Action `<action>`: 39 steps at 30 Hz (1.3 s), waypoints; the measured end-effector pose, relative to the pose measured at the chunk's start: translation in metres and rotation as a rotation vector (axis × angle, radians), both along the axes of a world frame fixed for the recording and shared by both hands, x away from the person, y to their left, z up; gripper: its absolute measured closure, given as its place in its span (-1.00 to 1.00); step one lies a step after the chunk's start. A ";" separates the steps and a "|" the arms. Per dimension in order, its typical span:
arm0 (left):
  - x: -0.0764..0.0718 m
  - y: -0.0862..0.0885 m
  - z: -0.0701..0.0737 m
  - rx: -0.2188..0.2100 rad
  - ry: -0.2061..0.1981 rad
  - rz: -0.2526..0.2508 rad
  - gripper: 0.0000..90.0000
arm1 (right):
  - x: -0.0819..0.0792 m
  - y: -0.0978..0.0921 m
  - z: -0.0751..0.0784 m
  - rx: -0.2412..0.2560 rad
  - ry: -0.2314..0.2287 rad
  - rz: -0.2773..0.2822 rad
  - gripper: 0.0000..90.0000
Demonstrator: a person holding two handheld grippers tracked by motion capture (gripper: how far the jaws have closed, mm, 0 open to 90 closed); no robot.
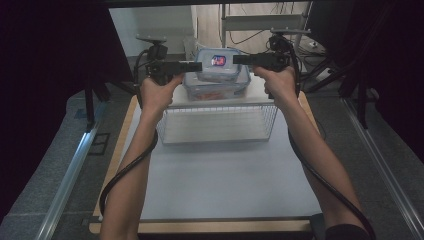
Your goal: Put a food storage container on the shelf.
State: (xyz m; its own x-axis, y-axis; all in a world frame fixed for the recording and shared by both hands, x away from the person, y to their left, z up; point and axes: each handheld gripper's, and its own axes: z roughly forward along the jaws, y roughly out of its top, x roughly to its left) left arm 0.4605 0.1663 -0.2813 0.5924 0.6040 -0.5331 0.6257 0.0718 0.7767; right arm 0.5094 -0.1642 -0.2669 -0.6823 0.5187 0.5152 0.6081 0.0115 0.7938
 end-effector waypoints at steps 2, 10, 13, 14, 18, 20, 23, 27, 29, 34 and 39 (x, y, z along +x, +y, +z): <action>-0.001 0.000 0.000 0.000 -0.001 0.002 0.15 | 0.000 0.001 0.000 -0.009 -0.010 -0.004 0.14; -0.010 0.007 0.004 0.048 -0.089 0.050 -0.12 | -0.007 0.000 0.006 -0.104 -0.161 -0.064 0.11; -0.018 0.010 0.005 0.068 -0.133 0.051 -0.14 | -0.014 -0.004 0.009 -0.113 -0.205 -0.062 0.19; -0.020 0.010 0.005 0.079 -0.147 0.049 -0.10 | -0.018 -0.006 0.009 -0.120 -0.224 -0.057 0.24; -0.037 0.011 0.003 0.138 -0.209 0.048 0.09 | -0.031 -0.010 0.010 -0.162 -0.276 -0.054 0.40; -0.045 0.009 0.000 0.158 -0.233 0.035 0.29 | -0.038 -0.013 0.007 -0.165 -0.290 -0.048 0.51; -0.054 0.004 -0.004 0.216 -0.259 0.019 0.64 | -0.047 -0.015 0.001 -0.185 -0.305 -0.036 0.71; -0.056 -0.007 -0.012 0.264 -0.278 0.003 0.90 | -0.053 -0.012 -0.011 -0.202 -0.309 -0.001 0.84; -0.053 -0.012 -0.014 0.274 -0.273 -0.001 0.92 | -0.055 -0.008 -0.016 -0.203 -0.303 0.014 0.86; -0.046 -0.019 -0.018 0.288 -0.264 0.011 0.92 | -0.056 0.002 -0.023 -0.214 -0.301 0.042 0.86; -0.042 -0.019 -0.018 0.279 -0.250 0.017 0.90 | -0.054 0.006 -0.026 -0.213 -0.294 0.046 0.86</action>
